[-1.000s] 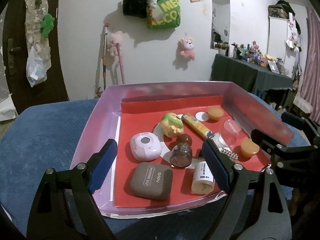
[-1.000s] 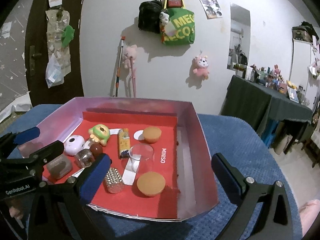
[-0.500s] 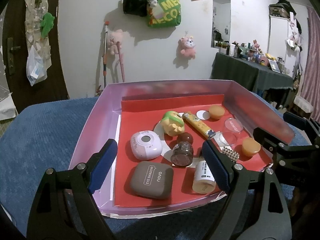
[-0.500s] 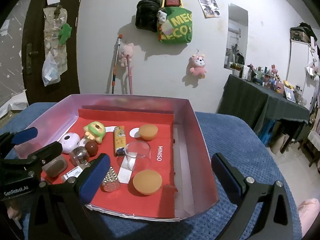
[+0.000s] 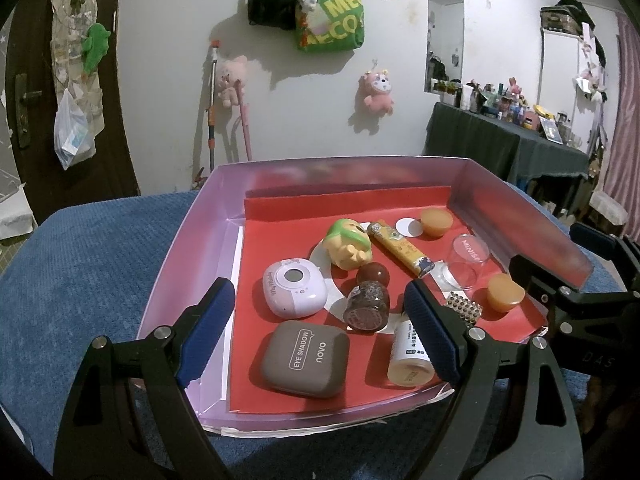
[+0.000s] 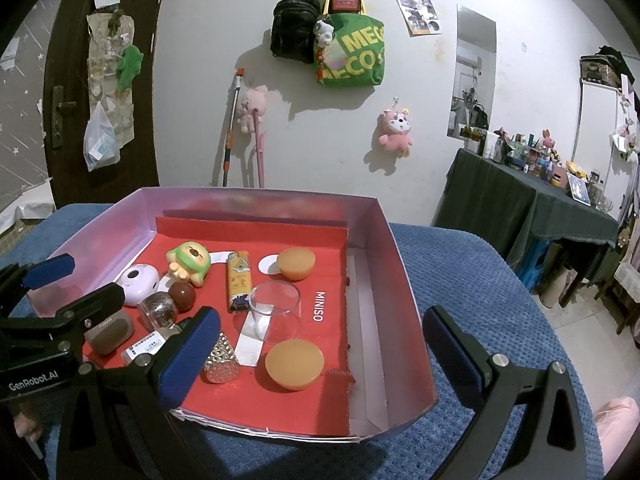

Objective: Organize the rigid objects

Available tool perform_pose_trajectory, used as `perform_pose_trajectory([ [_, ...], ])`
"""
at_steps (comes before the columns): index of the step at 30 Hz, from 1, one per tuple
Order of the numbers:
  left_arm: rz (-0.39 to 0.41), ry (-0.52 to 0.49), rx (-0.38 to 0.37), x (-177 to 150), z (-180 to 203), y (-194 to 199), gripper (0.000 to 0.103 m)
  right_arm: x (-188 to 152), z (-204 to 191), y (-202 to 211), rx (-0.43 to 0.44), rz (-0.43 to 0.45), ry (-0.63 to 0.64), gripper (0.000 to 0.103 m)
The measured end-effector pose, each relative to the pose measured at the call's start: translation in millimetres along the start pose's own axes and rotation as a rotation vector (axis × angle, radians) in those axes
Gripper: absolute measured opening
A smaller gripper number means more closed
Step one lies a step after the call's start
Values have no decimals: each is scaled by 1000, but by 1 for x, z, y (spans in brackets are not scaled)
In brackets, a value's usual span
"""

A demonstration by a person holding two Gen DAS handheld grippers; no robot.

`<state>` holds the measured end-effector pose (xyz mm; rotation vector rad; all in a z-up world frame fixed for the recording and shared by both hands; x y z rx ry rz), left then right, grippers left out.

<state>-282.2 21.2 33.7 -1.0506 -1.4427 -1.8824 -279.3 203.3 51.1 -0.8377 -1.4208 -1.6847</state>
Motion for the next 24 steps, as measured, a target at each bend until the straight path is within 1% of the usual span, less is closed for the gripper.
perform_pose_trajectory([
  [24, -3, -1, 3, 0, -2, 0, 87, 0, 1, 0, -3, -1, 3, 103],
])
Point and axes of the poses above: each gripper's, at about its wrist camera, not at the fingertips, and y roughly against the way its jaws point, z to its right, x to its top, the point moved 7 cm from there along -y, roughly the way its jaws point, and after that the axes turned 11 degrees about -x, right-handed, at the moved point
